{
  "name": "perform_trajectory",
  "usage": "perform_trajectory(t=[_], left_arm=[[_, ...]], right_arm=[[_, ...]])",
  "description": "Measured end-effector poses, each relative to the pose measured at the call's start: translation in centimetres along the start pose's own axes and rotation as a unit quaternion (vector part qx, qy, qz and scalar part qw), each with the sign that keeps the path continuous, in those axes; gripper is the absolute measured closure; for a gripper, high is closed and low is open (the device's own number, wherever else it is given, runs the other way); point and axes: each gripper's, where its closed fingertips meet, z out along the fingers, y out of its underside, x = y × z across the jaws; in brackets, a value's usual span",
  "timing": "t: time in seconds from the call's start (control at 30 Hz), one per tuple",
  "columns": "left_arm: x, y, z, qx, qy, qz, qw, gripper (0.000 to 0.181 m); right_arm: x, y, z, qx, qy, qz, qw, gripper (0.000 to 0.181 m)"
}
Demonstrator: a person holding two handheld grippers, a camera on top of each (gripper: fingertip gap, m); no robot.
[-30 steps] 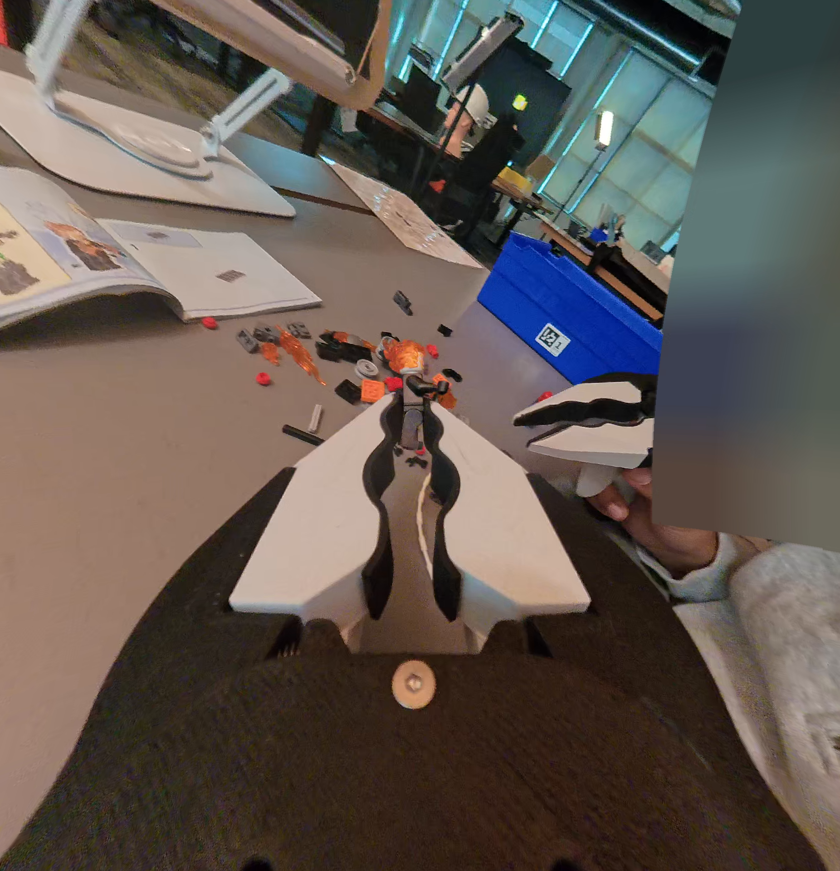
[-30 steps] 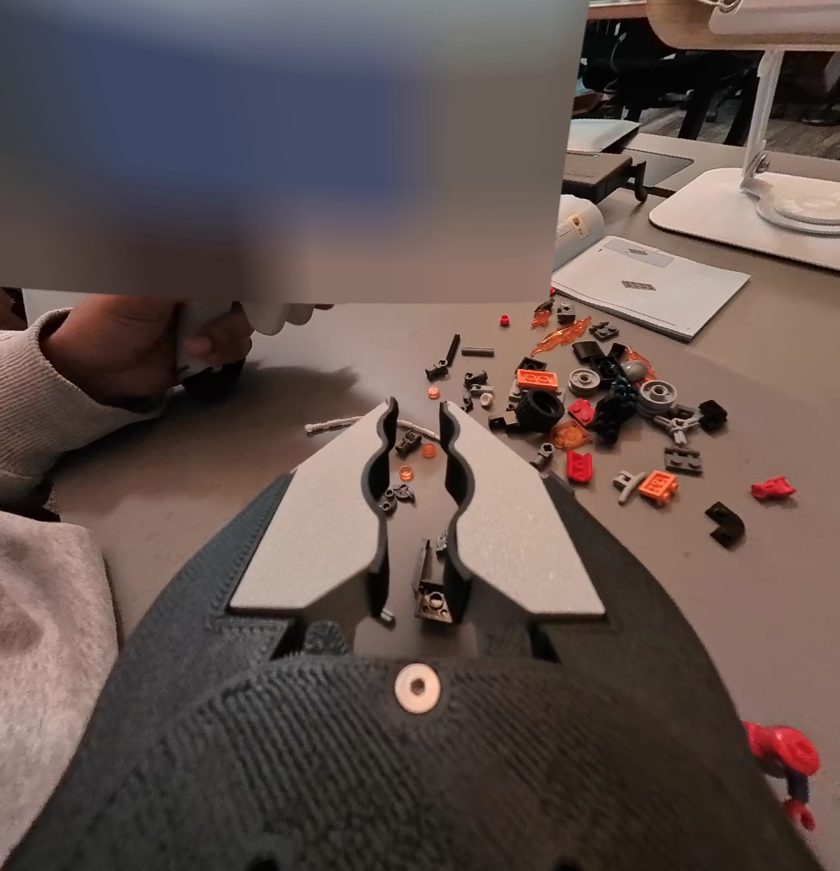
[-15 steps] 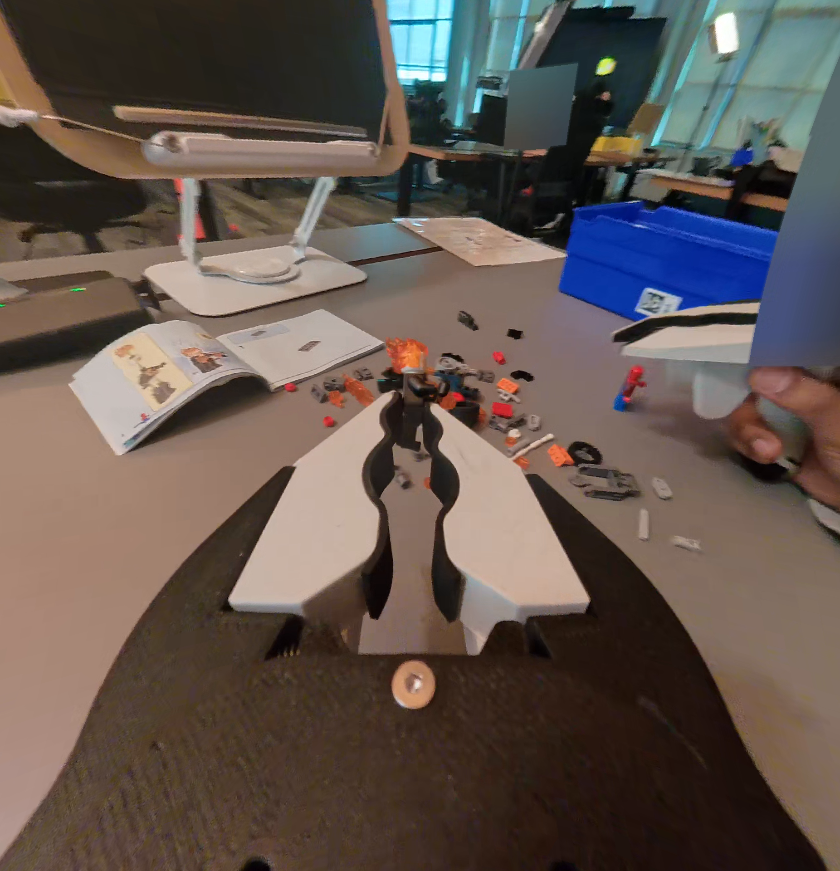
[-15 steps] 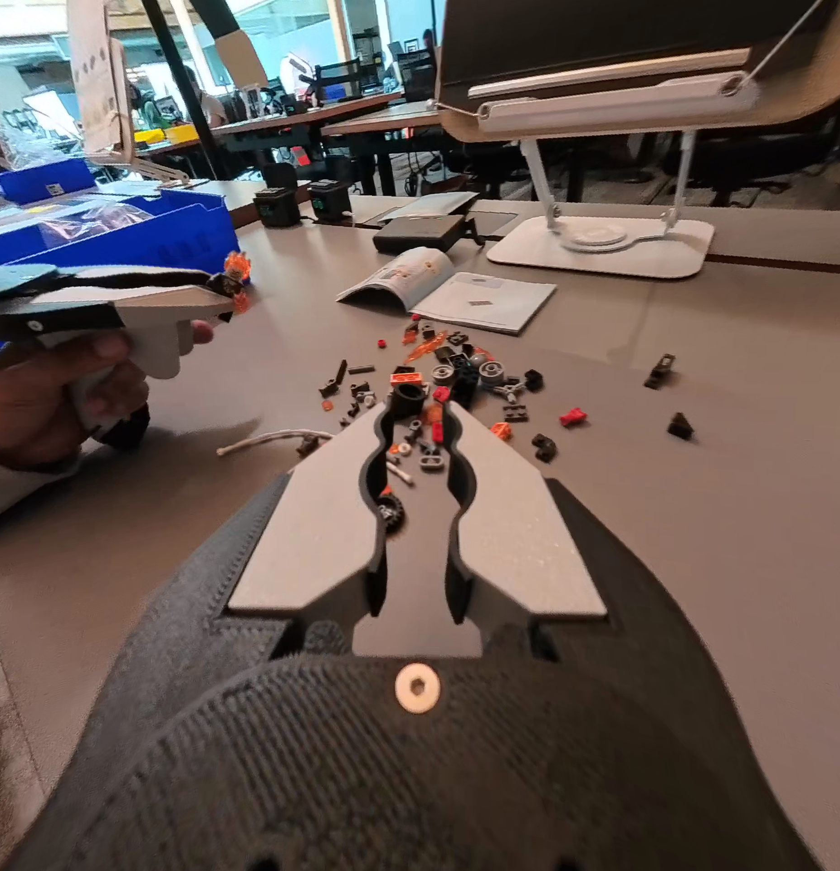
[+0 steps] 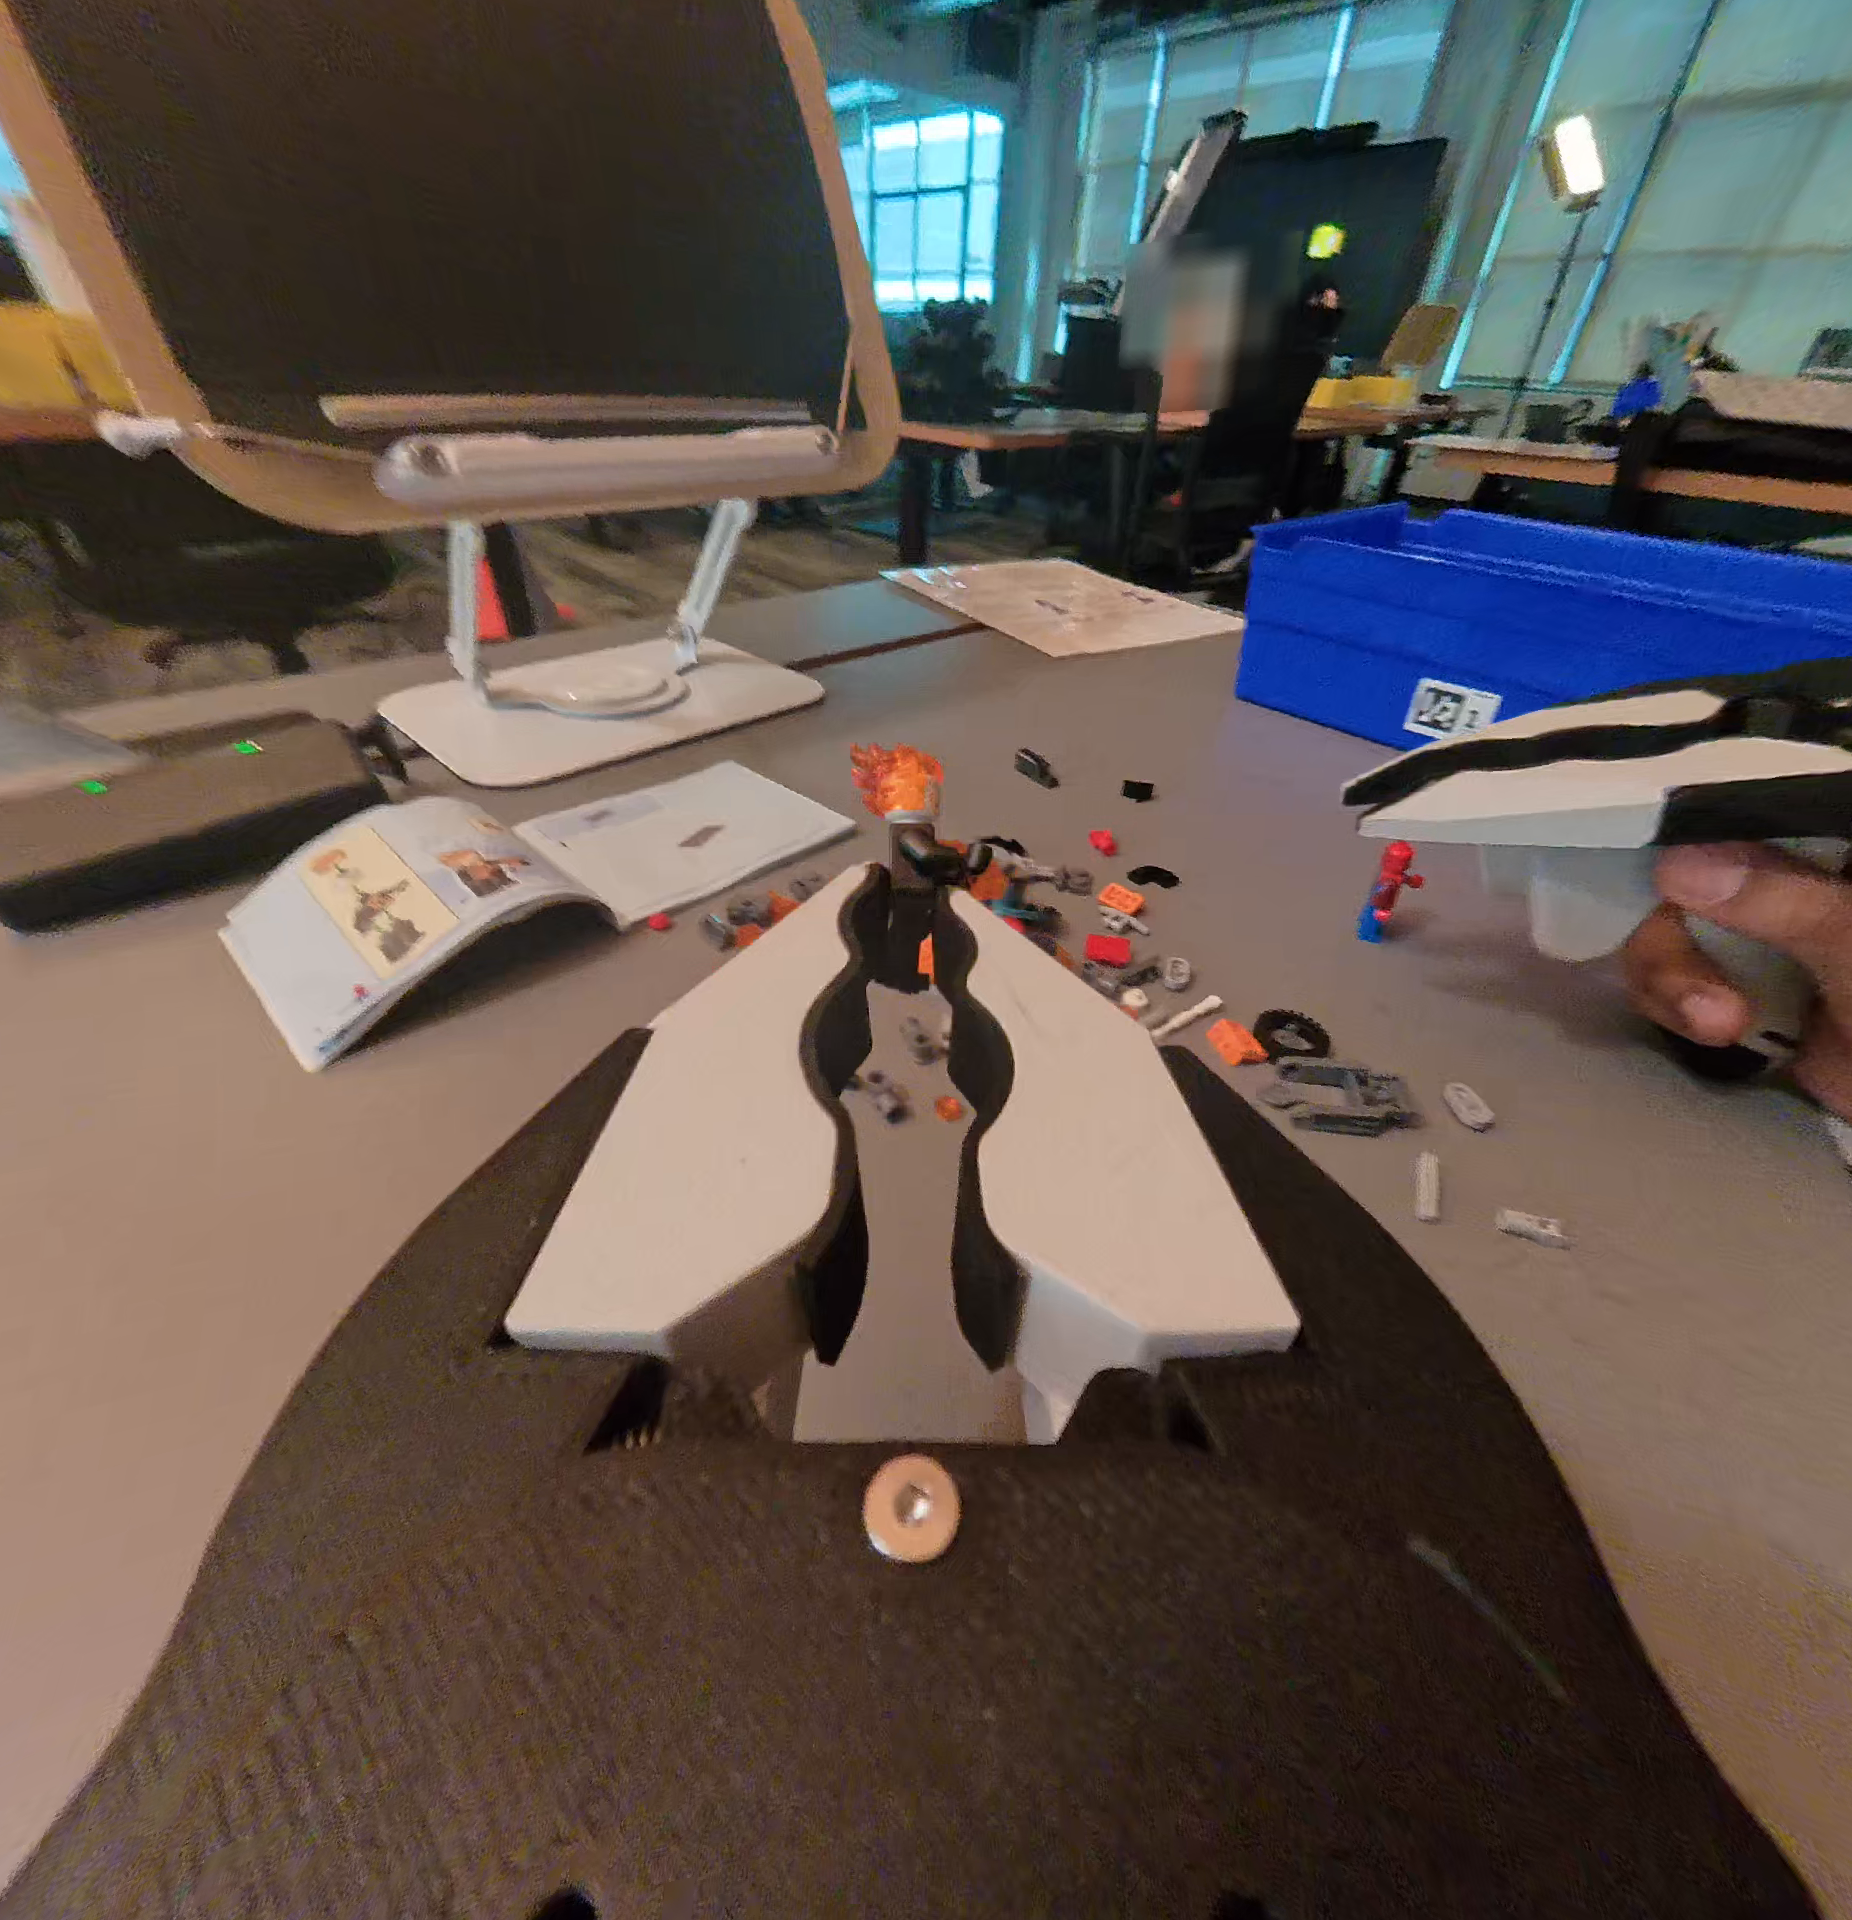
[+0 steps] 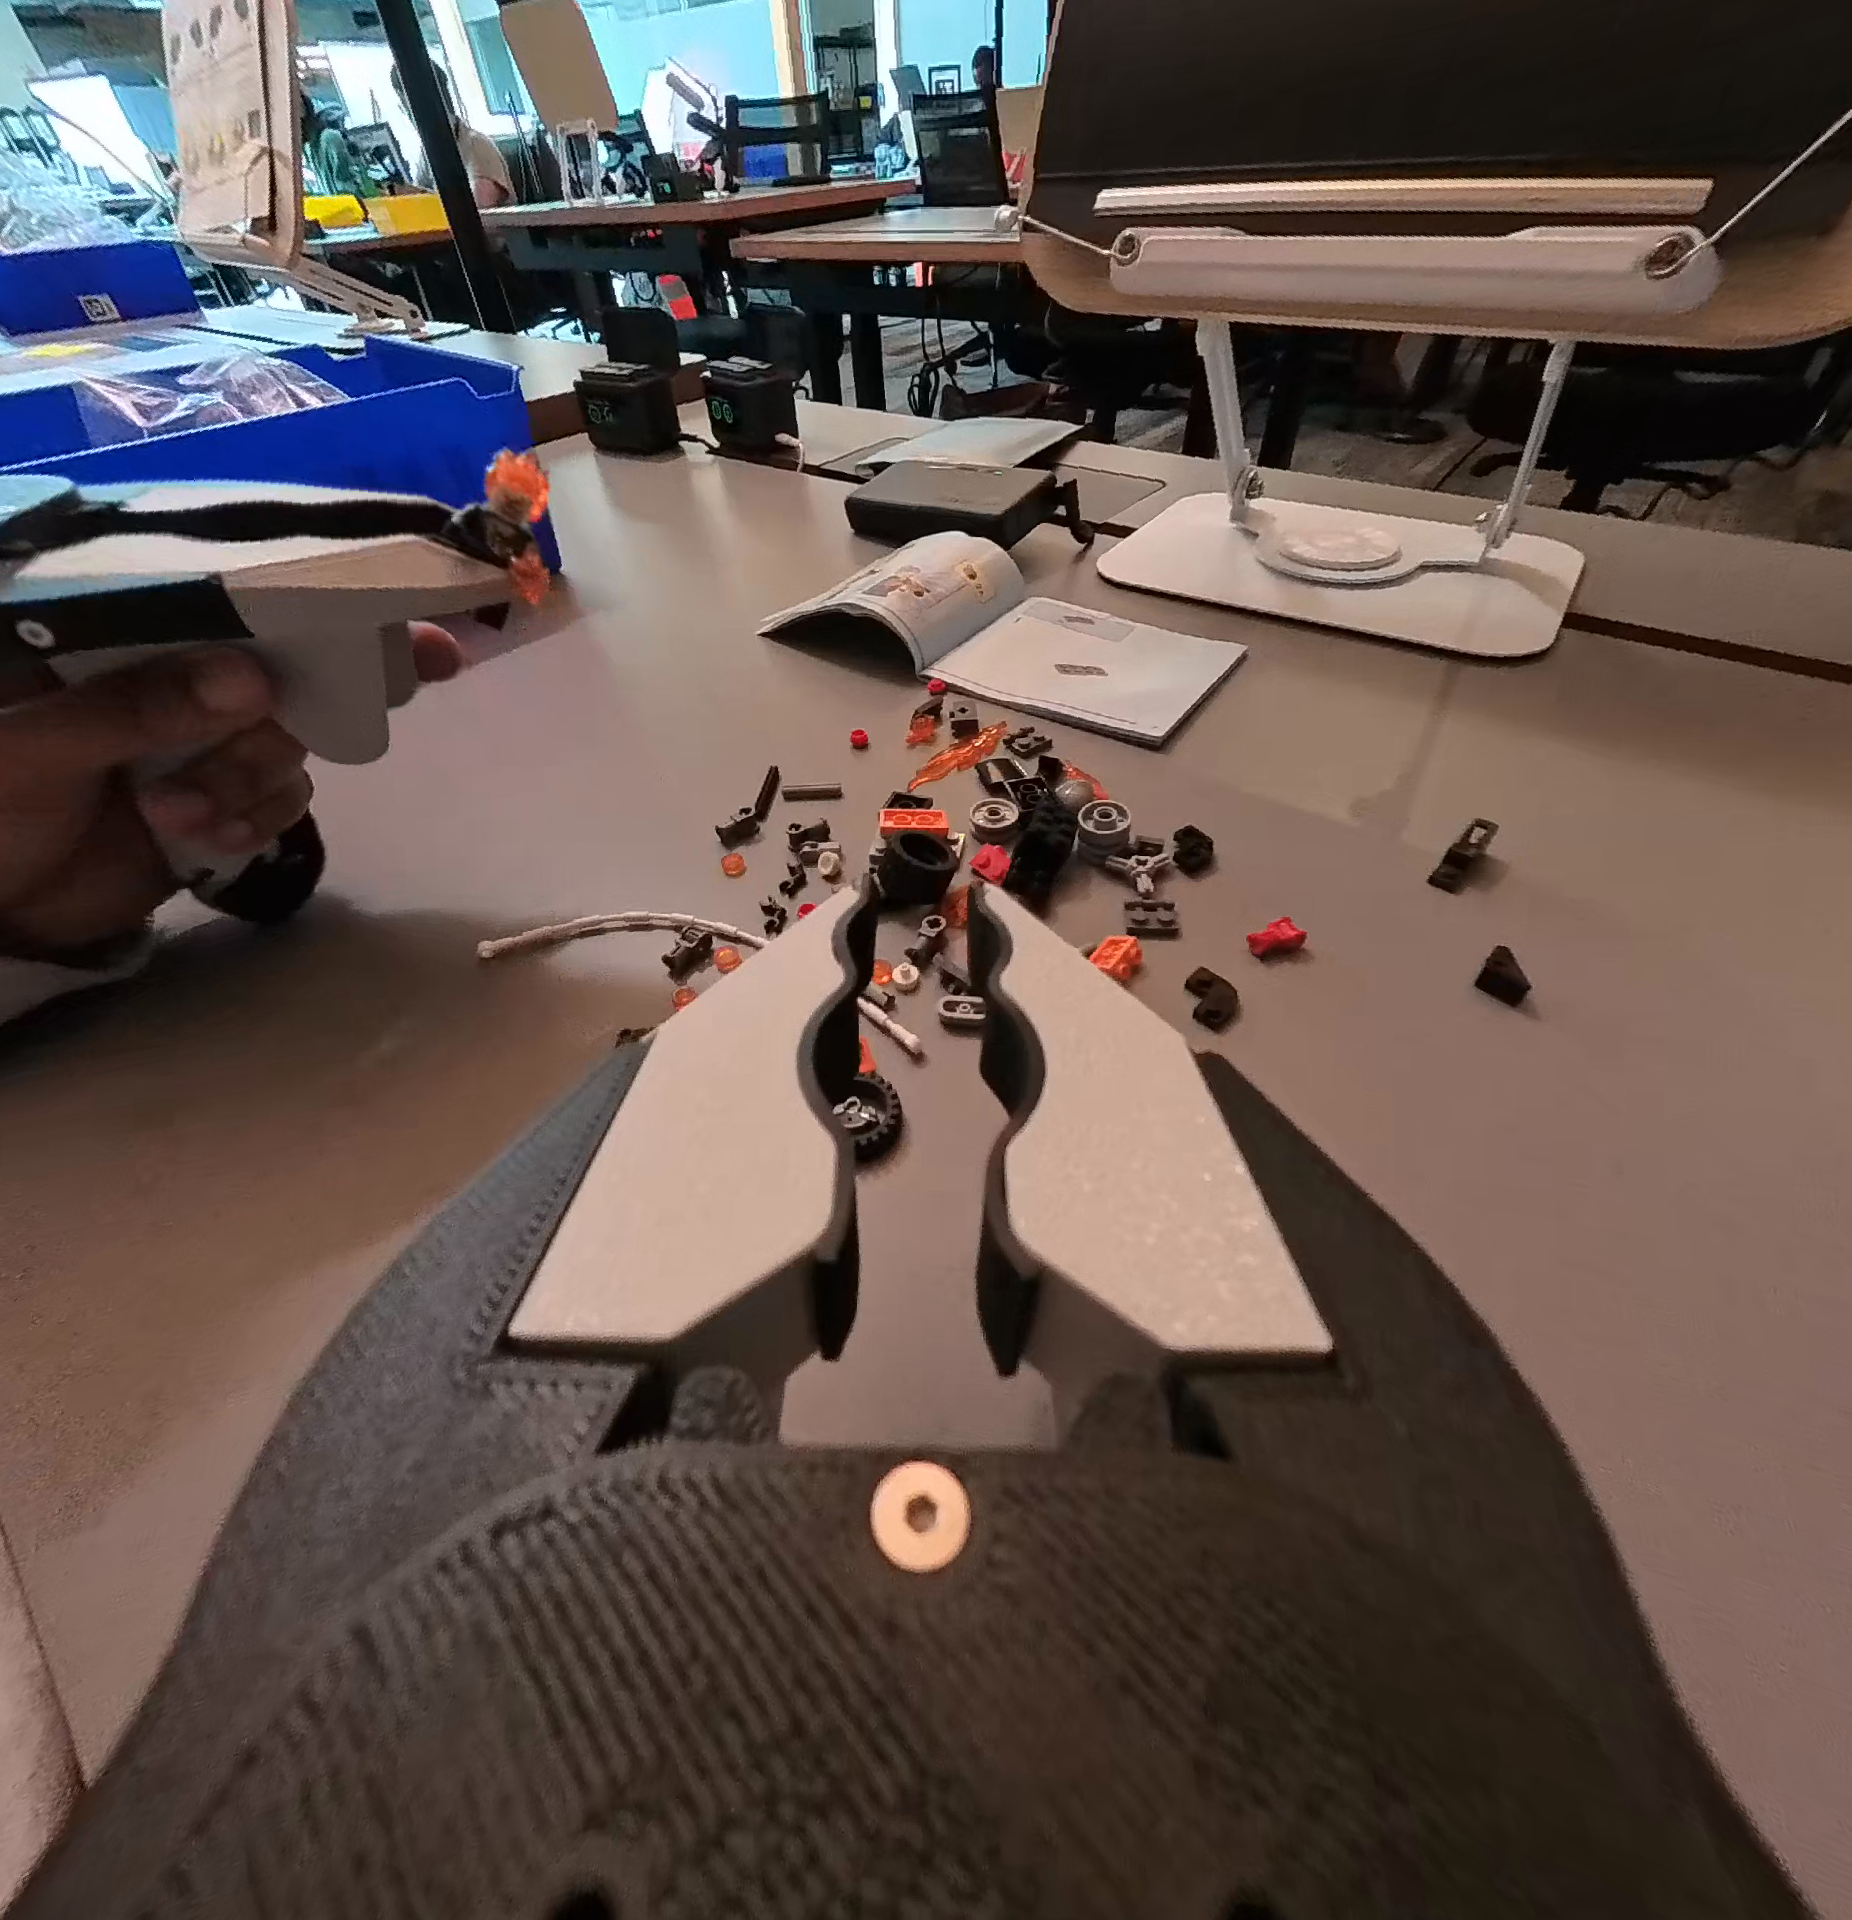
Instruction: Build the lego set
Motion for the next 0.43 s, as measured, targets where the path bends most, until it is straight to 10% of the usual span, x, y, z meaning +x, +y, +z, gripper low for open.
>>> perform_trajectory(t=[0.43], left_arm=[[-2.0,0.6,0.0,-0.006,-0.032,-0.096,0.995,0.176]], right_arm=[[-0.3,0.0,0.2,0.001,-0.013,0.006,1.0,0.166]])
